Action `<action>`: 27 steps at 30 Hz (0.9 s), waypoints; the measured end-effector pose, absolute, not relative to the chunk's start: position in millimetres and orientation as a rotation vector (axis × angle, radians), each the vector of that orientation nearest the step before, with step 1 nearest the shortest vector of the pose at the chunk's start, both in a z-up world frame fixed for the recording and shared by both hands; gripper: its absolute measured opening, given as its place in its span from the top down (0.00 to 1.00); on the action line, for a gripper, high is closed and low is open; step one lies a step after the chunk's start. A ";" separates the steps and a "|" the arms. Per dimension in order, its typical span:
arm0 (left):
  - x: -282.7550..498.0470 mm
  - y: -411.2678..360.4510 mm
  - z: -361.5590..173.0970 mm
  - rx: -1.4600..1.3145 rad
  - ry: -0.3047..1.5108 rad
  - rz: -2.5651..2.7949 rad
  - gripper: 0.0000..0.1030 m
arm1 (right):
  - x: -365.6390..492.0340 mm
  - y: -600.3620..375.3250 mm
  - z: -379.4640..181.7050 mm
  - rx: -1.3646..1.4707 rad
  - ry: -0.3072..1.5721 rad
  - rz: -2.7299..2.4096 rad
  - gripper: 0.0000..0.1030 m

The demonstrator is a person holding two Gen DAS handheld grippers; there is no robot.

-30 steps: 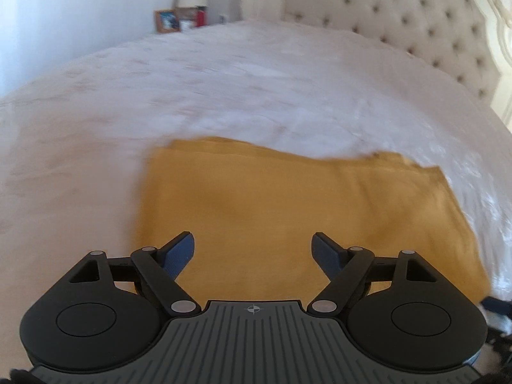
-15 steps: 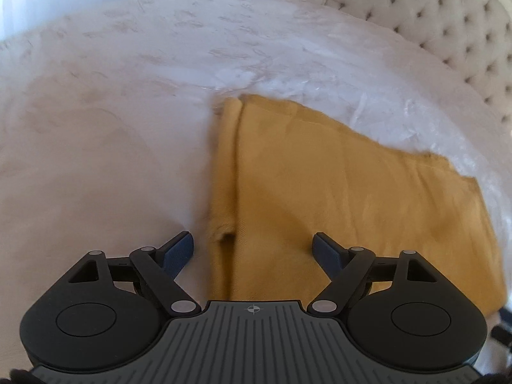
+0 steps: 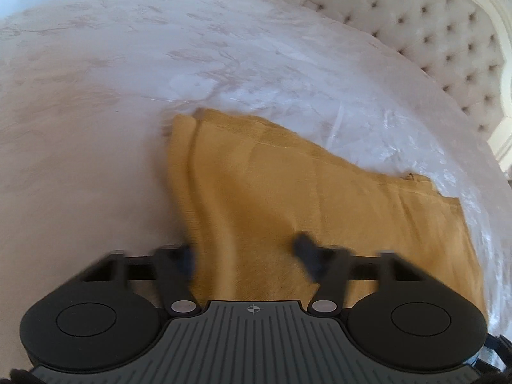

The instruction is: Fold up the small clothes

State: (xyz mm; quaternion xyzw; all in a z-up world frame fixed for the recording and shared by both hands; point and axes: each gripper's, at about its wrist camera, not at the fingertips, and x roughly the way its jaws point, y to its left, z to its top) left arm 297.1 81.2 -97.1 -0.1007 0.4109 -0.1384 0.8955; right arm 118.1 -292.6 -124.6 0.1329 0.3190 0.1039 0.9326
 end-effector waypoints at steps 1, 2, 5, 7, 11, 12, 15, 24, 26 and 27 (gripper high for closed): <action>296.0 84.7 -96.4 -0.228 0.856 -0.291 0.75 | 118.3 -292.5 -124.5 0.271 0.653 0.213 0.00; 295.5 88.9 -95.6 -0.256 0.862 -0.308 0.80 | 118.3 -292.3 -124.5 0.270 0.654 0.213 0.00; 292.3 87.8 -82.2 -0.258 0.853 -0.328 0.83 | 118.2 -292.0 -123.6 0.270 0.655 0.214 0.00; 288.4 76.5 -66.8 -0.223 0.838 -0.331 0.84 | 118.3 -293.2 -122.7 0.278 0.657 0.217 0.00; 281.3 46.5 -25.8 -0.231 0.804 -0.372 0.85 | 117.4 -297.7 -118.8 0.308 0.663 0.229 0.01; 280.1 38.1 -17.6 -0.232 0.796 -0.381 0.85 | 116.5 -299.4 -117.3 0.317 0.664 0.232 0.01; 278.3 3.0 7.9 -0.221 0.786 -0.409 0.86 | 112.6 -304.9 -112.2 0.343 0.665 0.235 0.01; 282.7 -119.8 14.7 -0.220 0.797 -0.507 0.93 | 103.4 -338.3 -93.4 0.398 0.636 0.141 0.01; 283.6 -145.2 5.6 -0.220 0.804 -0.531 0.93 | 102.5 -343.7 -90.2 0.394 0.630 0.119 0.01; 283.2 -156.4 1.3 -0.217 0.808 -0.545 0.93 | 102.0 -345.9 -89.3 0.397 0.627 0.113 0.01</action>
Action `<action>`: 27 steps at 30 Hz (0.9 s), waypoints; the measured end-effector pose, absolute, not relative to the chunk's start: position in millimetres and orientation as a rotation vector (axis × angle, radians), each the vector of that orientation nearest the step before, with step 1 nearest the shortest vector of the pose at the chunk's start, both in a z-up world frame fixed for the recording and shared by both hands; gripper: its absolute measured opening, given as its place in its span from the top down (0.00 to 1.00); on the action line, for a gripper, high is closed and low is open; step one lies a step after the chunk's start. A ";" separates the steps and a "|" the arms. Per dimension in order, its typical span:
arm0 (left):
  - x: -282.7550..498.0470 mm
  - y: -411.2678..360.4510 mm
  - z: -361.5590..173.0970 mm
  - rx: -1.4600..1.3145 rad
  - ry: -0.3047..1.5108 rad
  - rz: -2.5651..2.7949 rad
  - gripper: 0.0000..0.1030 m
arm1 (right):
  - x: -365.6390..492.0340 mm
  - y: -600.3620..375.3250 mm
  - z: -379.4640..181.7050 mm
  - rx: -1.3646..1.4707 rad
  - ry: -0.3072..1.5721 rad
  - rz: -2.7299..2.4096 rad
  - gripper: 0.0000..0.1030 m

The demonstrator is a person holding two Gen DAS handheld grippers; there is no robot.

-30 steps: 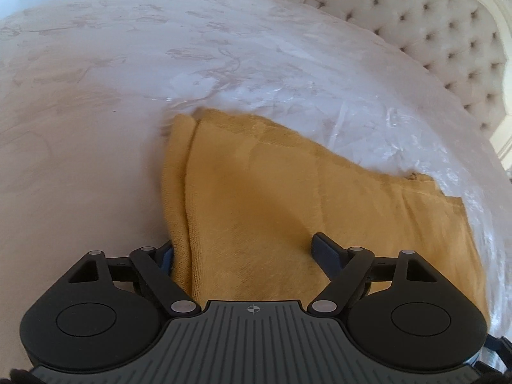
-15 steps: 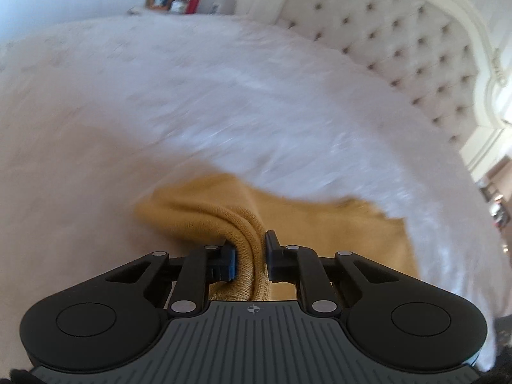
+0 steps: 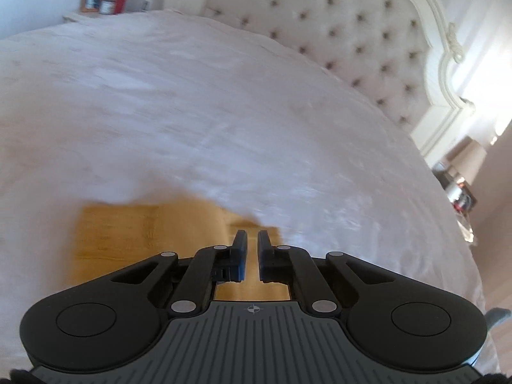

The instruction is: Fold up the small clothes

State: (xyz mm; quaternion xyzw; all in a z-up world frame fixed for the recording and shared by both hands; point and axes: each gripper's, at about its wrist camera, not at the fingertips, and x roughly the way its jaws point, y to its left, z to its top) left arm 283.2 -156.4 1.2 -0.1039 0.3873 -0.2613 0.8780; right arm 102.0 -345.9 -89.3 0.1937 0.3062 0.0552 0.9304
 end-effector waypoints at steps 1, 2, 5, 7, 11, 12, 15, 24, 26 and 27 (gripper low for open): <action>282.2 -165.5 -3.6 -0.216 0.817 -0.560 0.93 | 101.2 -348.2 -88.1 0.402 0.623 0.109 0.01; 281.9 -175.4 -8.8 -0.217 0.827 -0.575 0.93 | 100.8 -350.0 -87.3 0.405 0.621 0.108 0.01; 275.2 -192.7 -12.9 -0.173 0.818 -0.613 0.93 | 99.2 -352.3 -85.0 0.390 0.614 0.105 0.01; 266.5 -190.8 -8.2 -0.120 0.776 -0.629 0.92 | 98.2 -352.8 -83.7 0.384 0.604 0.109 0.01; 248.3 -164.7 6.0 -0.036 0.690 -0.606 0.75 | 98.1 -352.1 -83.8 0.425 0.577 0.141 0.01; 243.8 -158.7 8.8 -0.012 0.671 -0.590 0.73 | 98.0 -351.1 -84.1 0.436 0.569 0.148 0.01; 221.9 -129.7 6.5 0.113 0.609 -0.544 0.65 | 98.0 -346.8 -83.1 0.457 0.539 0.176 0.01; 121.3 -98.9 -51.3 0.478 0.502 -0.566 0.40 | 110.6 -348.3 -82.9 0.627 0.506 0.281 0.27; 106.4 -105.5 -60.6 0.503 0.478 -0.591 0.38 | 120.0 -348.0 -84.0 0.657 0.538 0.301 0.32; 103.7 -109.3 -65.1 0.510 0.474 -0.600 0.38 | 125.6 -346.7 -83.6 0.657 0.557 0.306 0.32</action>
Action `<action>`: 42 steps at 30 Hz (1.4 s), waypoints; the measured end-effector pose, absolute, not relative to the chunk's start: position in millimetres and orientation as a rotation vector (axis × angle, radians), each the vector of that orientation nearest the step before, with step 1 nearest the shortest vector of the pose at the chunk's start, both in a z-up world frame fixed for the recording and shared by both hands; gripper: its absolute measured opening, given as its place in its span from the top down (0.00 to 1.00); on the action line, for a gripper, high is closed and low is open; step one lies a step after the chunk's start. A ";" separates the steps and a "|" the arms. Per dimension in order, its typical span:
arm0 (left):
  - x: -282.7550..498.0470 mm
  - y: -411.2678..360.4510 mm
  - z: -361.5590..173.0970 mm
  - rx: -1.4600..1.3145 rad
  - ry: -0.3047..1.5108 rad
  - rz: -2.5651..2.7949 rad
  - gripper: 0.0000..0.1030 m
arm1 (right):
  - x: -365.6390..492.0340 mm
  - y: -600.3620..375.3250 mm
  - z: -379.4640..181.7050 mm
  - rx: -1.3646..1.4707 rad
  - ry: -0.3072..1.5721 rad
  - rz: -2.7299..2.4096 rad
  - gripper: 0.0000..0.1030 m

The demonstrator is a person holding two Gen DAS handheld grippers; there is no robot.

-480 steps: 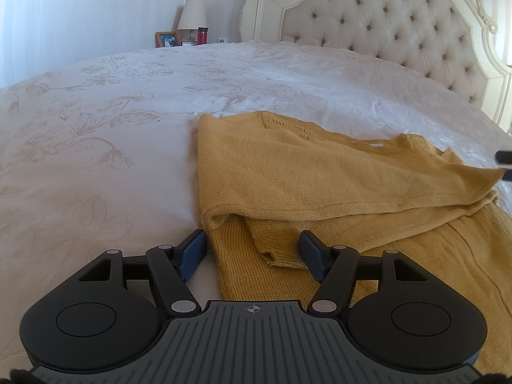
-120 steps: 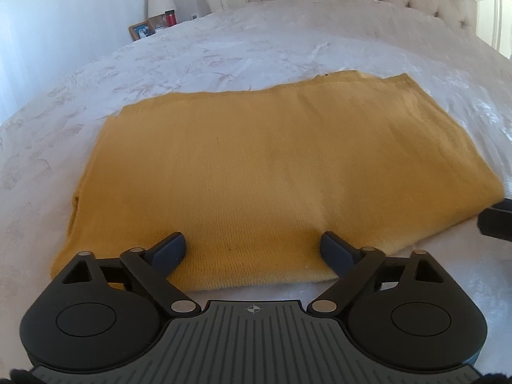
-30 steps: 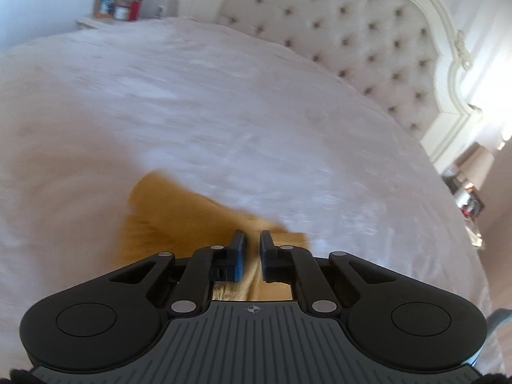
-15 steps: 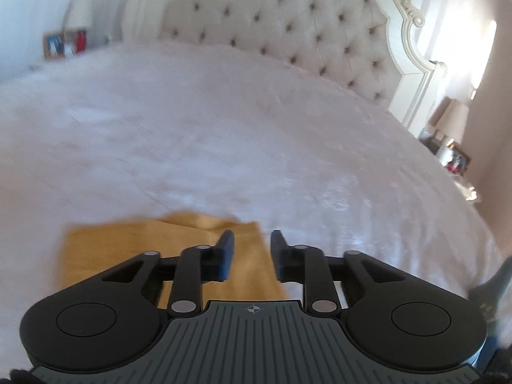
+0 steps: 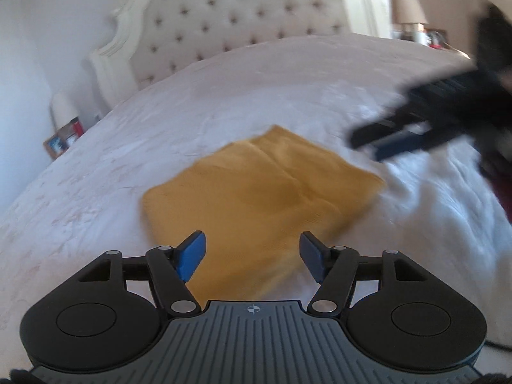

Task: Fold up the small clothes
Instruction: 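Fold the sweater over onto itself with the left gripper and release, then grasp the folded sweater edge with the right gripper while the left gripper presses it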

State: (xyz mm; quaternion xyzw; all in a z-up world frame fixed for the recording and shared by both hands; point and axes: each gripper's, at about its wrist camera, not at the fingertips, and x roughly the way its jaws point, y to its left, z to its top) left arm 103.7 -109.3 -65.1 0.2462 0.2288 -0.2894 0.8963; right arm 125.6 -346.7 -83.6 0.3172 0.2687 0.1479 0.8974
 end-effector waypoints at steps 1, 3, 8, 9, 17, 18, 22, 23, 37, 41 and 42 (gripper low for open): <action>102.4 -112.0 -69.6 0.513 0.475 -0.611 0.38 | 133.7 -344.3 -82.0 0.644 0.581 0.312 0.32; 100.4 -121.4 -77.0 0.514 0.480 -0.628 0.38 | 148.7 -339.6 -77.2 0.613 0.615 0.329 0.33; 109.6 -131.3 -80.8 0.461 0.462 -0.605 0.38 | 182.9 -329.6 -67.0 0.556 0.659 0.363 0.33; 111.4 -131.2 -81.5 0.442 0.465 -0.596 0.38 | 189.3 -327.9 -65.4 0.550 0.666 0.368 0.33; 116.4 -134.3 -99.7 0.493 0.516 -0.606 0.38 | 230.1 -323.2 -69.7 0.556 0.735 0.362 0.33; 114.2 -133.6 -101.7 0.501 0.510 -0.604 0.38 | 232.9 -322.9 -71.3 0.553 0.744 0.360 0.33; 122.3 -128.1 -99.9 0.417 0.526 -0.572 0.38 | 242.3 -320.7 -80.8 0.562 0.776 0.355 0.33; 125.6 -125.7 -98.3 0.390 0.530 -0.562 0.38 | 244.0 -319.8 -82.8 0.565 0.782 0.354 0.33; 145.3 -118.4 -91.8 0.277 0.524 -0.600 0.38 | 265.1 -308.2 -99.5 0.602 0.816 0.361 0.38; 139.6 -126.9 -100.8 0.324 0.512 -0.627 0.48 | 267.8 -308.7 -102.3 0.611 0.830 0.362 0.57; 139.3 -128.6 -102.0 0.327 0.507 -0.630 0.54 | 268.0 -308.7 -102.6 0.608 0.832 0.359 0.60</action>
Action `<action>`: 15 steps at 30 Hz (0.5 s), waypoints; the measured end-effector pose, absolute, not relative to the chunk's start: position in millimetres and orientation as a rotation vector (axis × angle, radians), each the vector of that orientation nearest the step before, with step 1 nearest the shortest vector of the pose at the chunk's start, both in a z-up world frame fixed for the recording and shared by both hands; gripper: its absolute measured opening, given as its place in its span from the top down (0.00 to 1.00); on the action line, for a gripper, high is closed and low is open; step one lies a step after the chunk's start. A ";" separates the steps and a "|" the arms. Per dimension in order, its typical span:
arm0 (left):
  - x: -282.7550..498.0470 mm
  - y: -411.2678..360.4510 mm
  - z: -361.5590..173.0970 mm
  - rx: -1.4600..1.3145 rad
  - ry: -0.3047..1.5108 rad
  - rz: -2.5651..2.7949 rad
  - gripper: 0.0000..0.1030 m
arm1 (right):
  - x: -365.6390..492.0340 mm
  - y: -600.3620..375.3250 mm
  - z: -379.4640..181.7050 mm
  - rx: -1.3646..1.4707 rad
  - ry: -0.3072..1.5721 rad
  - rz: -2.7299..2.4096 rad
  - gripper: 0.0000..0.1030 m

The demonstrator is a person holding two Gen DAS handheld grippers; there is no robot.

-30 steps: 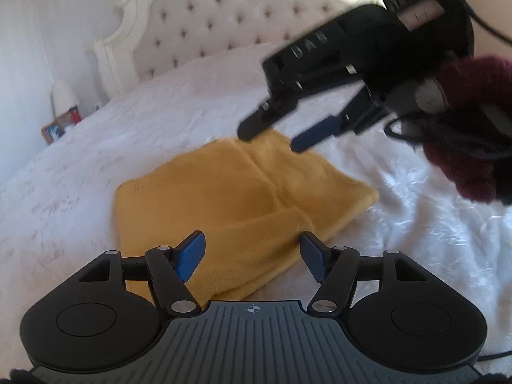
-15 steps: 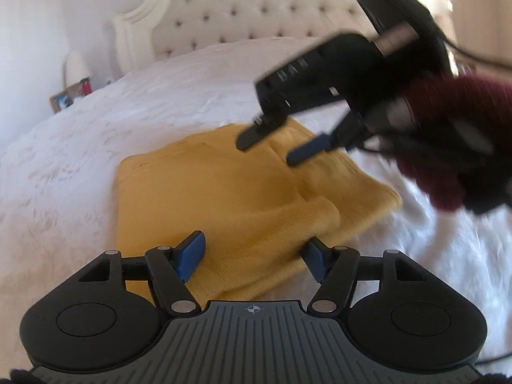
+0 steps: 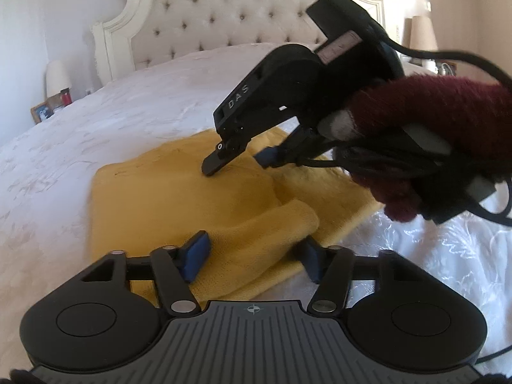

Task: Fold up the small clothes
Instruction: 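Grasp the folded sweater edge with the right gripper while the left gripper presses it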

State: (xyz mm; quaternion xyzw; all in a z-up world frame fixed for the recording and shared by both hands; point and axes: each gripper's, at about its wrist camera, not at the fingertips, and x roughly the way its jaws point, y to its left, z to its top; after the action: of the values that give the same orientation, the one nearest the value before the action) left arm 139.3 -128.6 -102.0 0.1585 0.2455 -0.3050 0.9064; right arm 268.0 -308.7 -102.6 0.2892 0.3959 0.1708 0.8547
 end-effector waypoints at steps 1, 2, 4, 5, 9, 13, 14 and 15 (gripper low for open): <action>140.5 -128.8 -103.4 0.329 0.499 -0.630 0.72 | 267.7 -307.9 -102.2 0.598 0.832 0.359 0.71; 139.8 -130.1 -104.1 0.339 0.489 -0.616 0.93 | 267.6 -306.6 -101.6 0.590 0.832 0.365 0.76; 140.1 -129.4 -102.6 0.331 0.477 -0.608 0.95 | 266.6 -302.6 -98.6 0.574 0.828 0.371 0.78; 140.6 -128.1 -100.8 0.316 0.474 -0.608 0.95 | 265.9 -300.0 -95.3 0.557 0.824 0.370 0.78; 135.2 -126.6 -82.4 0.247 0.434 -0.601 0.95 | 263.6 -299.6 -71.2 0.533 0.769 0.412 0.80; 135.6 -140.1 -57.8 0.182 0.380 -0.626 0.95 | 265.8 -309.4 -41.9 0.461 0.723 0.420 0.80; 136.4 -146.8 -53.6 0.172 0.368 -0.633 0.95 | 266.7 -314.7 -36.3 0.439 0.718 0.410 0.80; 138.7 -153.3 -52.5 0.165 0.367 -0.642 0.95 | 267.4 -319.7 -33.9 0.423 0.716 0.397 0.80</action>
State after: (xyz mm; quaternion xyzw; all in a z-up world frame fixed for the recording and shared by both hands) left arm 138.7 -153.3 -52.5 0.0807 0.1792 -0.3136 0.9290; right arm 267.4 -319.7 -33.9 0.2043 0.3453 0.1915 0.8958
